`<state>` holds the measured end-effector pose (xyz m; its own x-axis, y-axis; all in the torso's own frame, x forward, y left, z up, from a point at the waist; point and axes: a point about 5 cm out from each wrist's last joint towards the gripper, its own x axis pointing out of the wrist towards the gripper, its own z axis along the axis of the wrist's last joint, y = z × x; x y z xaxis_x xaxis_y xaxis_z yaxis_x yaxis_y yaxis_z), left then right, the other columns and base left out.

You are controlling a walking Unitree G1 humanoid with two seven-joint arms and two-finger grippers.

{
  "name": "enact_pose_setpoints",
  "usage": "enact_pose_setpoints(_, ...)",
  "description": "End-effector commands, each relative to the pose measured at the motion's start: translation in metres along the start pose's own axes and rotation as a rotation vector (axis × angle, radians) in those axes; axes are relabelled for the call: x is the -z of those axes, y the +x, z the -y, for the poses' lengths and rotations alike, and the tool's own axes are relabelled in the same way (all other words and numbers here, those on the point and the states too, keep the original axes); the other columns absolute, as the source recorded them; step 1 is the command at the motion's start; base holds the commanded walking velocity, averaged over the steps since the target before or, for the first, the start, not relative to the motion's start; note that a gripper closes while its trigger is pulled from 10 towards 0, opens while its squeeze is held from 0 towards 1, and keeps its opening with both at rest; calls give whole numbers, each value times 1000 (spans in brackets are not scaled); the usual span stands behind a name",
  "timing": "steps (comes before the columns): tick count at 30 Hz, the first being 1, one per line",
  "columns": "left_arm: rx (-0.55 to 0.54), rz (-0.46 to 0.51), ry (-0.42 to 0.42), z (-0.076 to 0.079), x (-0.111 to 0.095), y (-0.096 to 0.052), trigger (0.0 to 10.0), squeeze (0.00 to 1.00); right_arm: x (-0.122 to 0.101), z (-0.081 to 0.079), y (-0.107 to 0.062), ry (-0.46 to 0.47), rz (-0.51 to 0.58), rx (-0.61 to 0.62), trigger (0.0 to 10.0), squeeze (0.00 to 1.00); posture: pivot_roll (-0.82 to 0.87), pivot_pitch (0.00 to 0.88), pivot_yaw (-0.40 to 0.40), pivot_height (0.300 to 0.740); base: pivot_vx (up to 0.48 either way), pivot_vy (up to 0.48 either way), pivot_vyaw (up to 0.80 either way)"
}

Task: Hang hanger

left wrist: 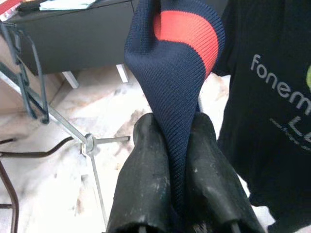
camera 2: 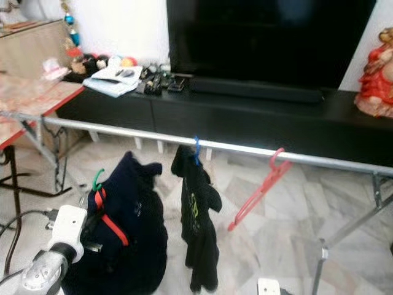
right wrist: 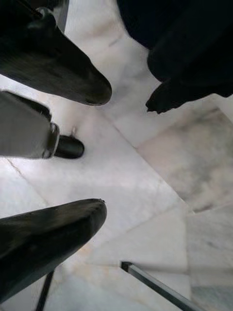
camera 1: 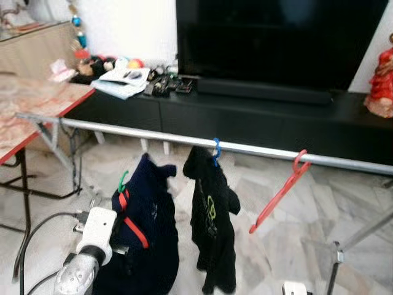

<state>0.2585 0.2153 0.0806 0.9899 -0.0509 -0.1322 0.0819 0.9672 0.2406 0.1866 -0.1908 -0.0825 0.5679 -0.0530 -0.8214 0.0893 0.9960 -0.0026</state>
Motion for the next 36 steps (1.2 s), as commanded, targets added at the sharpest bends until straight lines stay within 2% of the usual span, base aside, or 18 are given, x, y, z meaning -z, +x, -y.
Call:
enact_pose_setpoints(1, -4, 40, -3, 0, -9, 2, 10000, 0, 1, 7, -1, 9, -11, 17, 10000, 0, 56, 11, -14, 740, -307, 0, 0)
enact_pose_setpoints(14, -18, 38, -4, -4, -9, 0, 10000, 0, 3, 14, -2, -5, -19, 17, 10000, 0, 57, 20, -19, 740, -310, 0, 0)
enact_pose_setpoints(28, -14, 31, -14, -3, -7, 0, 10000, 0, 3, 13, -2, -8, -20, 14, 10000, 0, 57, 21, -18, 740, 0, 0, 0)
enact_pose_setpoints(36, -17, 7, -25, -3, -5, 0, 10000, 0, 3, 12, -1, -13, -20, 11, 10000, 0, 59, 22, -16, 740, 0, 473, 0)
